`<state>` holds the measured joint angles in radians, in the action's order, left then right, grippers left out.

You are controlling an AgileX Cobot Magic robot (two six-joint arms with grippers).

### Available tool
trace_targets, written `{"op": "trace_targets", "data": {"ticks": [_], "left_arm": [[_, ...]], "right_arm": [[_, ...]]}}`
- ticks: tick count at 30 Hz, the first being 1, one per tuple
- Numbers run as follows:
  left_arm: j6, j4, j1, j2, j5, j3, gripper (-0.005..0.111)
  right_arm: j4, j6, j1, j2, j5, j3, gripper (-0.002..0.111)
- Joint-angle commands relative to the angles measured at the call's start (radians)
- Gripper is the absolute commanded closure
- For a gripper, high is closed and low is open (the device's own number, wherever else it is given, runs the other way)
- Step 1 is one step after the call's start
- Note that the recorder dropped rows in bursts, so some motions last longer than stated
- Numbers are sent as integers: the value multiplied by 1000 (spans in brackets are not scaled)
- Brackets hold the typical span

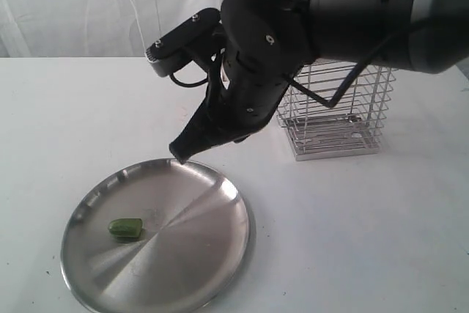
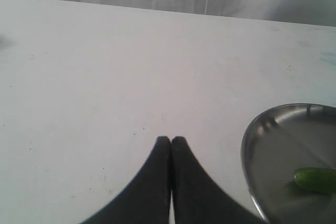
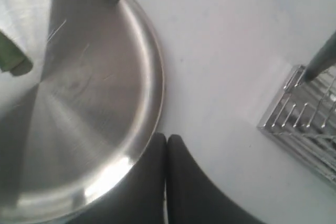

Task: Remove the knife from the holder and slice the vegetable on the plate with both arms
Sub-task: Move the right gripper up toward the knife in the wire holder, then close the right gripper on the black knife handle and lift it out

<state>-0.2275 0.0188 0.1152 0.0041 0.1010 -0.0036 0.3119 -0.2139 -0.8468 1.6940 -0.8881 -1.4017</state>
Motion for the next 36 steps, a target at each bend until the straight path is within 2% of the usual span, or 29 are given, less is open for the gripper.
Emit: {"op": "trace_targets", "data": {"ticks": [1,5,8,11,15,17,22,27,31,36], "left_arm": [[-1,-8,2,-4,-2,4,107],[-1,-8,2,-4,-2,4,107],[-1,-8,-8,-4,-2,4,107],[-1,-8,-39,-4,-2,4,107],[-1,-8,-71,-4,-2,4,107],[-1,-8,-78,-4,-2,4,107],[-1,-8,-82,-4,-2,4,107],[-1,-8,-82,-4,-2,4,107],[-1,-8,-82,-4,-2,4,107],[-1,-8,-82,-4,-2,4,107]], "right_arm": [[94,-89,0,5,86,-5,108],[158,-126,0,22,175,-5,106],[266,-202,0,45,231,-7,97],[369,-294,11,60,244,-31,82],[420,-382,52,84,239,-80,54],[420,-411,72,104,241,-110,47],[428,-412,101,167,208,-192,47],[429,-415,115,195,64,-291,47],[431,-415,119,198,77,-363,47],[347,-351,138,224,-9,-429,47]]}}
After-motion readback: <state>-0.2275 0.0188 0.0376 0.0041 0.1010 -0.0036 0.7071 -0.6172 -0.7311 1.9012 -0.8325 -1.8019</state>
